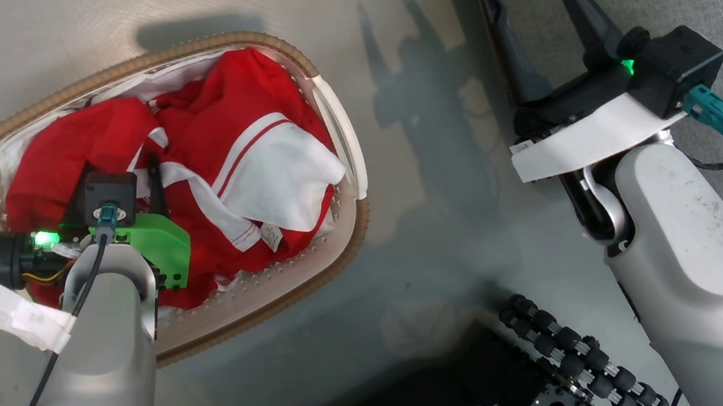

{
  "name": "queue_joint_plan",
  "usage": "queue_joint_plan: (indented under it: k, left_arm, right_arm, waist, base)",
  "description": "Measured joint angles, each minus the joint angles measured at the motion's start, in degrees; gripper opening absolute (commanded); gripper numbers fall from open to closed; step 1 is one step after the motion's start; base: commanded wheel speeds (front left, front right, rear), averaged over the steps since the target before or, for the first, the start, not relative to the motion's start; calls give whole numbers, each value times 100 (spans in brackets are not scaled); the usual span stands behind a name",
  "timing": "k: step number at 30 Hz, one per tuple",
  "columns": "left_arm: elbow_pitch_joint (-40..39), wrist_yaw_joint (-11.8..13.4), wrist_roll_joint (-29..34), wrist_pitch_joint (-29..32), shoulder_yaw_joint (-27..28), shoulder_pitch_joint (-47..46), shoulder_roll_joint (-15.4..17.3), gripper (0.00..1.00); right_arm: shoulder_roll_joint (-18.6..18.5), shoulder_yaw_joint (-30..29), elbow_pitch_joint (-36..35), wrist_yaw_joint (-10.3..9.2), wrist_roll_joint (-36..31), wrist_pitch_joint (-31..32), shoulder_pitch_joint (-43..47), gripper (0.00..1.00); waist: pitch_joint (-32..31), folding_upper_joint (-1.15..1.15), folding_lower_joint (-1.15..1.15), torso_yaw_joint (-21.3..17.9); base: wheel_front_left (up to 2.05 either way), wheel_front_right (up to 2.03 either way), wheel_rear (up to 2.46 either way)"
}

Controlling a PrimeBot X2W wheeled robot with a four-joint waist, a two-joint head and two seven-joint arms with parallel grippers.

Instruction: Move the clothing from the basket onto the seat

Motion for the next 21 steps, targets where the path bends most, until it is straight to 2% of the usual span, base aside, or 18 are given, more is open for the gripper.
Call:
queue_joint_plan:
  k: [6,7,8,10,21]
  left_arm:
    - [717,-18,-46,-1,-38,-283,-5,100]
    - [792,-19,-52,-1,-44,-318,-7,81]
    - [859,-35,-57,-1,-62,-358,-7,48]
    - [988,-76,-56,-1,-107,-436,-7,0]
    - [1541,-103,-33,199,-308,-591,12,0]
  right_arm:
    - [10,115,8,0,131,0,-5,100]
    - [11,129,12,0,142,-1,-5,100]
    - [10,142,19,0,143,0,-5,100]
    - [11,155,32,1,149,-1,-5,100]
    - [13,198,82,0,191,-1,-17,100]
  waist:
    - [27,0,0,-75]
    - [22,0,0,-79]
    - [15,0,0,-82]
    - [4,0,0,-85]
    - [-74,0,0,-93]
  base:
    - [0,0,0]
    - [0,0,0]
    - [0,0,0]
    - [0,0,0]
    - [0,0,0]
